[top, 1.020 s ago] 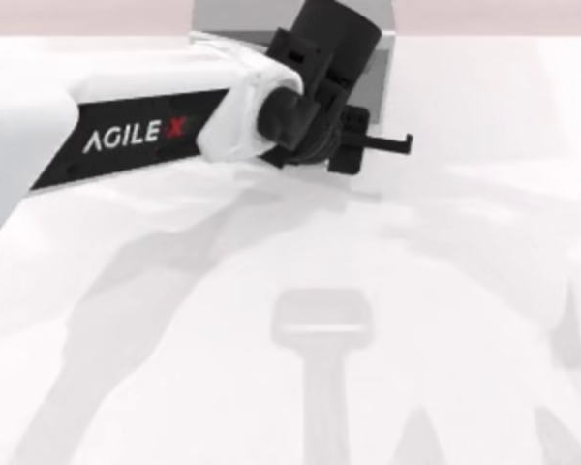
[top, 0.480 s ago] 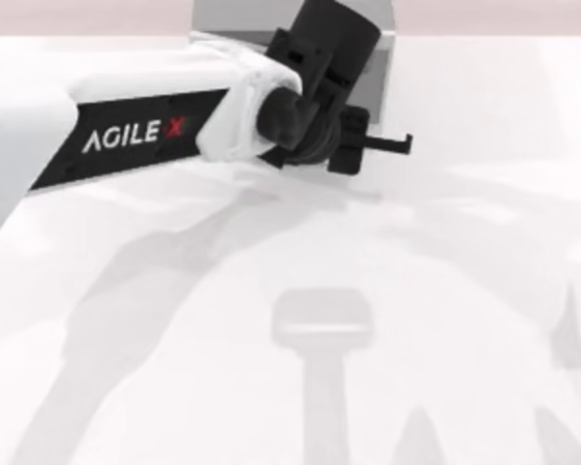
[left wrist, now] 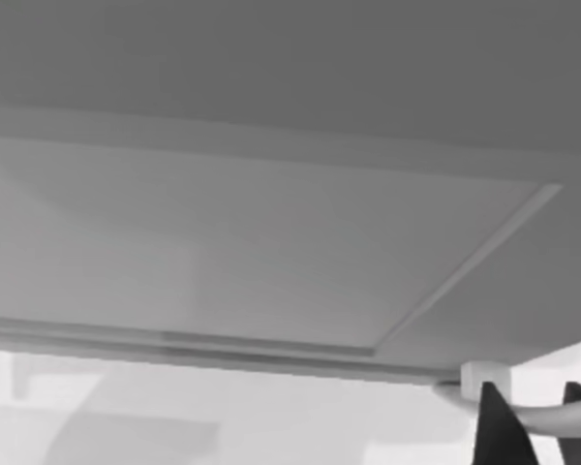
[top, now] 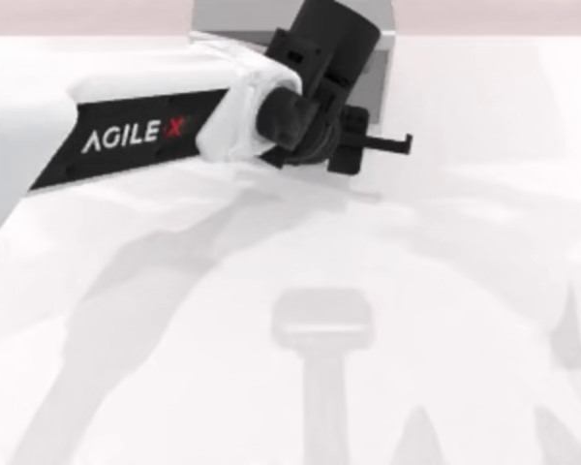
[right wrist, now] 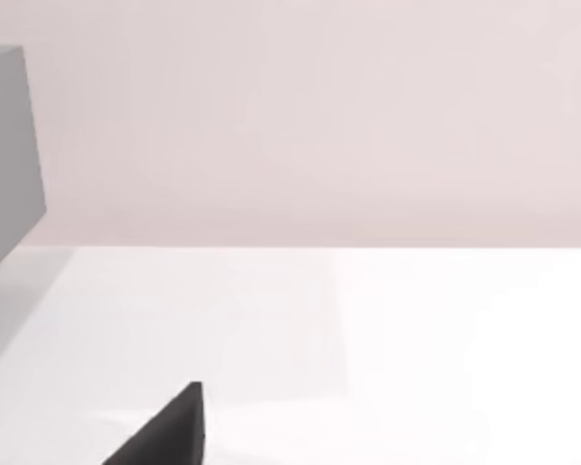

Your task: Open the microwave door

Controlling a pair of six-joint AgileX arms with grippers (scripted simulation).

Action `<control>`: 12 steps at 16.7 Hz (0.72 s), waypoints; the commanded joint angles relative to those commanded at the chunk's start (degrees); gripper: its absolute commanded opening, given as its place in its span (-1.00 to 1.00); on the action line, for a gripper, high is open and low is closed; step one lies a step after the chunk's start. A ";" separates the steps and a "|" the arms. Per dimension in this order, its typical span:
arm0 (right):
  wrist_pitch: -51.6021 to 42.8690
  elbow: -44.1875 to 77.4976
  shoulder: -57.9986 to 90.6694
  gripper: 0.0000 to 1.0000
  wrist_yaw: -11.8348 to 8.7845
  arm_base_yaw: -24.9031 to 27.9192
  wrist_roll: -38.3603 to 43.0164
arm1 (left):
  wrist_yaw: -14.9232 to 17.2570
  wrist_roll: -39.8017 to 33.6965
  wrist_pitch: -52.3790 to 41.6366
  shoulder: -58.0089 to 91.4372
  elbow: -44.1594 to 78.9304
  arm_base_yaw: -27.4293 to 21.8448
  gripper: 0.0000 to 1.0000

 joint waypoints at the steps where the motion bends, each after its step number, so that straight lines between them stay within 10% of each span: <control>1: 0.00 0.00 0.00 1.00 0.00 0.00 0.00 | 0.00 0.00 0.00 0.00 0.00 0.00 -1.00; 12: 0.00 0.00 0.00 1.00 0.00 0.00 0.00 | 1.59 2.01 1.25 -1.48 -2.31 0.44 -1.00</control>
